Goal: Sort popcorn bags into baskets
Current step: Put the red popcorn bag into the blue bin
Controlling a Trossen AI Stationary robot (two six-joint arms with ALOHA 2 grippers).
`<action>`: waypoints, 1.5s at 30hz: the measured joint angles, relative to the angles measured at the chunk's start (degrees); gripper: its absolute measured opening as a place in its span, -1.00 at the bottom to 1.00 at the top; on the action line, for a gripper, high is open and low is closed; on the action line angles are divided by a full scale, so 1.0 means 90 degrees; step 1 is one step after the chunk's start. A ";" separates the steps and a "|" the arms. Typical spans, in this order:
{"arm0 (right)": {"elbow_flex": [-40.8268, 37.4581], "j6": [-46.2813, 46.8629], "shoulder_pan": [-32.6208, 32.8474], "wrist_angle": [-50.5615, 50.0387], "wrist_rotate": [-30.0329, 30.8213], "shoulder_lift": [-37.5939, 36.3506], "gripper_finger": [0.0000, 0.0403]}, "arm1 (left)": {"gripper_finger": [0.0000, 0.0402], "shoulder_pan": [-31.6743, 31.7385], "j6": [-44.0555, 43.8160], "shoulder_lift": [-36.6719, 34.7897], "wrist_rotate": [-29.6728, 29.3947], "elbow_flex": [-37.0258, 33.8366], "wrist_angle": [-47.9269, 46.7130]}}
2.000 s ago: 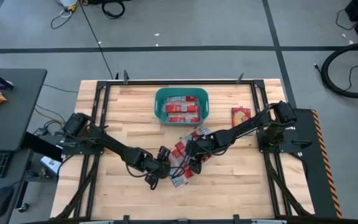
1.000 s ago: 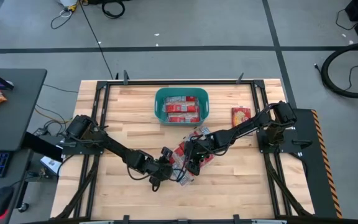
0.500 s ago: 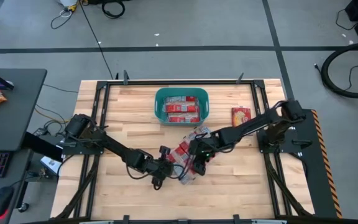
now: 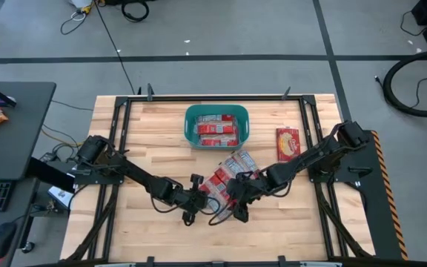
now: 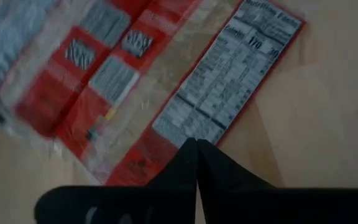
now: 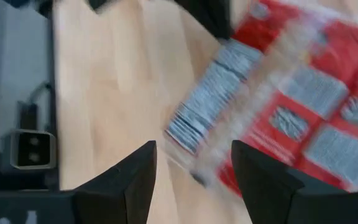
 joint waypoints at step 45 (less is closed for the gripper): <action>-0.0015 -0.4449 0.0497 0.0185 0.1220 0.1425 -0.70 | -0.94 0.1413 -0.3296 -0.1145 0.3026 0.0336 -0.1505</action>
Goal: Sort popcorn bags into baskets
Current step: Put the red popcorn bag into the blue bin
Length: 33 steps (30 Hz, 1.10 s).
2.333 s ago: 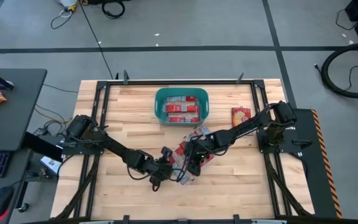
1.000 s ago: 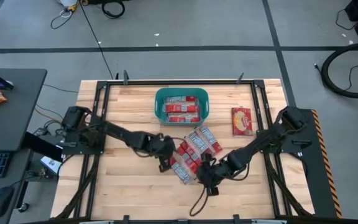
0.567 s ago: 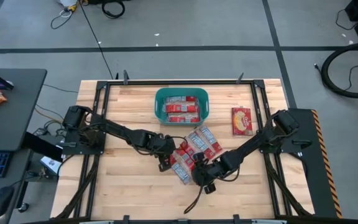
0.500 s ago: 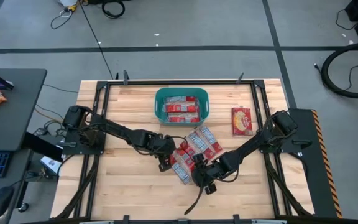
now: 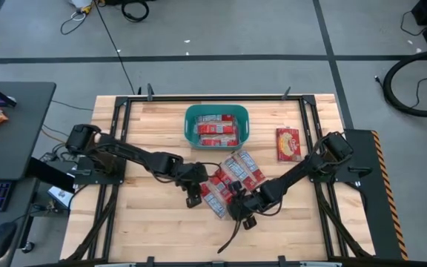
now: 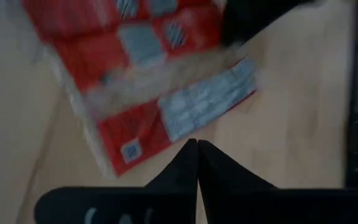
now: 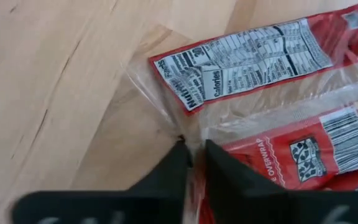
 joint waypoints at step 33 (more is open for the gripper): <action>0.1355 -0.1570 -0.0875 -0.2208 0.1335 -0.2883 -0.98 | -0.74 -0.0012 0.0705 -0.2674 -0.1851 0.0803 0.0593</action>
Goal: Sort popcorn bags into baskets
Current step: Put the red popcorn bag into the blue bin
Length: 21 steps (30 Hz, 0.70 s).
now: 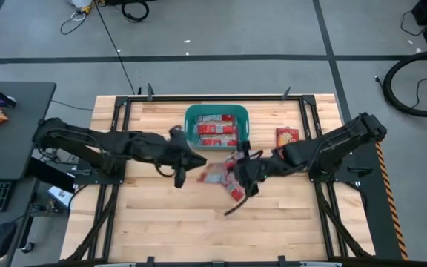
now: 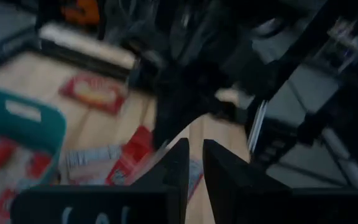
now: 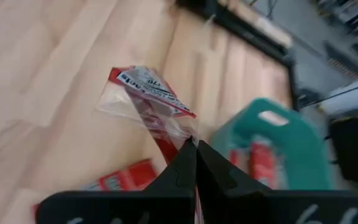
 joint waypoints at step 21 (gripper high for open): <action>0.0003 -0.3468 -0.2721 0.1351 -0.1149 -0.0299 -0.97 | -0.74 0.0548 0.0365 -0.0285 -0.0496 -0.0018 0.2300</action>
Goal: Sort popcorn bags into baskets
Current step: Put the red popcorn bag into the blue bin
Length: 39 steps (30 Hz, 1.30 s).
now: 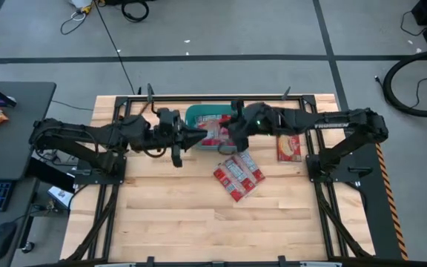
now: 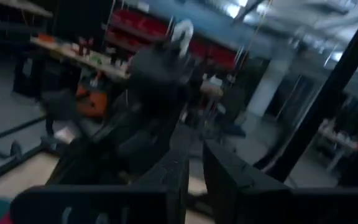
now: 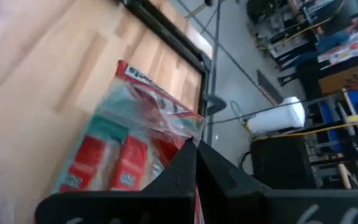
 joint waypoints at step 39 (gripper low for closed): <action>-0.0003 0.3795 -0.1417 -0.2306 -0.0170 0.0987 -0.49 | -0.74 0.1627 0.0750 0.0039 0.0722 0.0000 0.1049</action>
